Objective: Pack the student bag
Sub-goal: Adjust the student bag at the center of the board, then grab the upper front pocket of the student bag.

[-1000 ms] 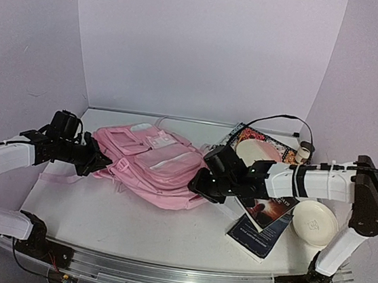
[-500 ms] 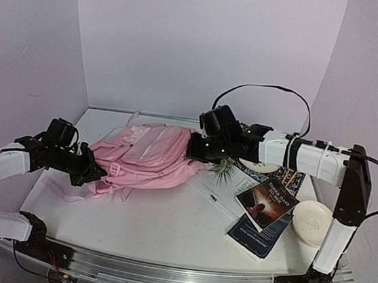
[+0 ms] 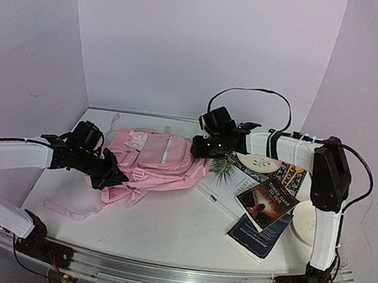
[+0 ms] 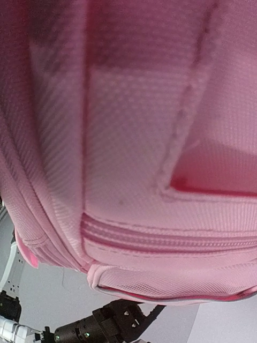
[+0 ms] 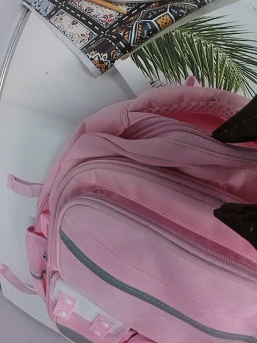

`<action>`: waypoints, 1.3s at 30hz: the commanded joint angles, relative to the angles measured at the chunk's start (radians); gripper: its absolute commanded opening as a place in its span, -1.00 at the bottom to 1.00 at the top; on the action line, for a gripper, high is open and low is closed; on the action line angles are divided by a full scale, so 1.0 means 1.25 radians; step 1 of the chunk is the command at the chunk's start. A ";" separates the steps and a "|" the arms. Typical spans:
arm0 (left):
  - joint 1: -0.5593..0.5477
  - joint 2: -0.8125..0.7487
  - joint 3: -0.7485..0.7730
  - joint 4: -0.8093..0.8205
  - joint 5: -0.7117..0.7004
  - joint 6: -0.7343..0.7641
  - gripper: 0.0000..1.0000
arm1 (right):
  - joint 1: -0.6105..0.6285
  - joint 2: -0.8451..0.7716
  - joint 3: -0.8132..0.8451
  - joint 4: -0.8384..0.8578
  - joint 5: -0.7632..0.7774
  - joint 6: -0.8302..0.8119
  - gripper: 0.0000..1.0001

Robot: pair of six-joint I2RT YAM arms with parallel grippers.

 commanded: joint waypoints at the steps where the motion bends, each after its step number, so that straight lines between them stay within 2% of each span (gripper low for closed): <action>1: -0.040 0.017 0.056 0.162 0.027 -0.103 -1.00 | 0.014 -0.087 0.012 0.003 0.024 -0.011 0.01; 3: -0.045 0.029 0.069 0.163 0.005 -0.127 -1.00 | 0.022 -0.128 -0.027 0.002 0.037 0.003 0.07; 8: -0.054 0.070 0.087 0.164 0.000 -0.165 -1.00 | 0.082 -0.225 -0.117 0.000 0.068 0.061 0.08; 15: -0.071 0.111 0.103 0.164 0.008 -0.192 -1.00 | 0.211 -0.260 -0.174 0.006 0.137 0.129 0.08; 24: -0.076 0.104 0.109 0.164 -0.005 -0.210 -1.00 | 0.359 -0.154 -0.168 0.098 0.174 0.171 -0.11; 28: -0.079 0.098 0.107 0.165 -0.005 -0.214 -1.00 | 0.384 -0.097 -0.154 0.150 0.173 0.189 -0.15; 39: -0.089 0.083 0.104 0.164 -0.011 -0.225 -1.00 | 0.401 0.038 -0.063 0.171 0.228 0.211 -0.13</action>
